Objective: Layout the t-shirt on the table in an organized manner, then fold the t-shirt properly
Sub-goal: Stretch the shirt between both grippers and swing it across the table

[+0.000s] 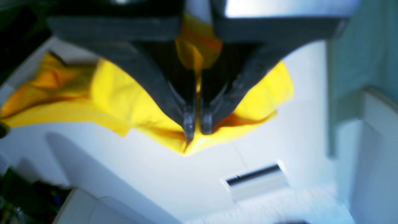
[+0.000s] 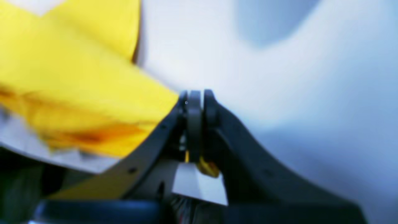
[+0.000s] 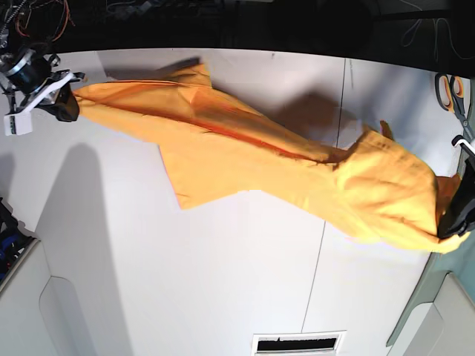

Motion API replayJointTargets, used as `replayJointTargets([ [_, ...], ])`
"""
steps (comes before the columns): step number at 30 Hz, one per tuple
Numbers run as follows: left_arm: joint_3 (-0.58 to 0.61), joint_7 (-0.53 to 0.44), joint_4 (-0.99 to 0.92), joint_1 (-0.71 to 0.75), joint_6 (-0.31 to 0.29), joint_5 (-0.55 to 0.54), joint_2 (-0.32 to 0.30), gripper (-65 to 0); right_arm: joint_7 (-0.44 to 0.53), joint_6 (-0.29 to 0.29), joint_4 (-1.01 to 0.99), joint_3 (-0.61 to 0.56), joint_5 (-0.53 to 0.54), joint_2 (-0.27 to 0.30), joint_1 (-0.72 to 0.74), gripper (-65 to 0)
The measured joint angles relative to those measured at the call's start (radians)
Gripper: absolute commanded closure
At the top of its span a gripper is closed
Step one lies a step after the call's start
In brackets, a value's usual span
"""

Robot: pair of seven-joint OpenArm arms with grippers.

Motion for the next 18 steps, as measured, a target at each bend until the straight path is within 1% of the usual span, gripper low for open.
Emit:
replayJointTargets([
  [3,-0.026,-0.013,0.040,-0.014,-0.004,-0.013,-0.037,0.0,-0.058,0.005,0.072,0.102,0.087,0.006,-0.011,0.0],
  [5,-0.026,-0.012,0.041,-0.016,-0.004,-0.013,-0.061,0.0,-0.068,0.010,0.093,0.150,0.090,0.005,-0.011,0.0],
  [8,-0.025,-0.010,0.041,-0.015,-0.004,-0.011,-0.065,0.0,-0.071,0.013,0.113,0.202,0.113,0.005,-0.011,0.0],
  [14,-0.025,-0.009,0.041,-0.013,-0.005,-0.011,-0.088,0.0,-0.070,0.017,0.126,0.235,0.120,0.005,-0.011,0.0],
  [16,-0.025,-0.047,0.041,-0.013,-0.006,-0.004,-0.090,0.0,-0.040,0.018,0.126,0.237,0.120,0.005,-0.011,0.0],
  [18,-0.013,-0.096,0.041,-0.029,-0.012,0.048,-0.091,0.0,-0.028,0.020,0.125,0.237,0.118,0.005,0.006,0.0],
])
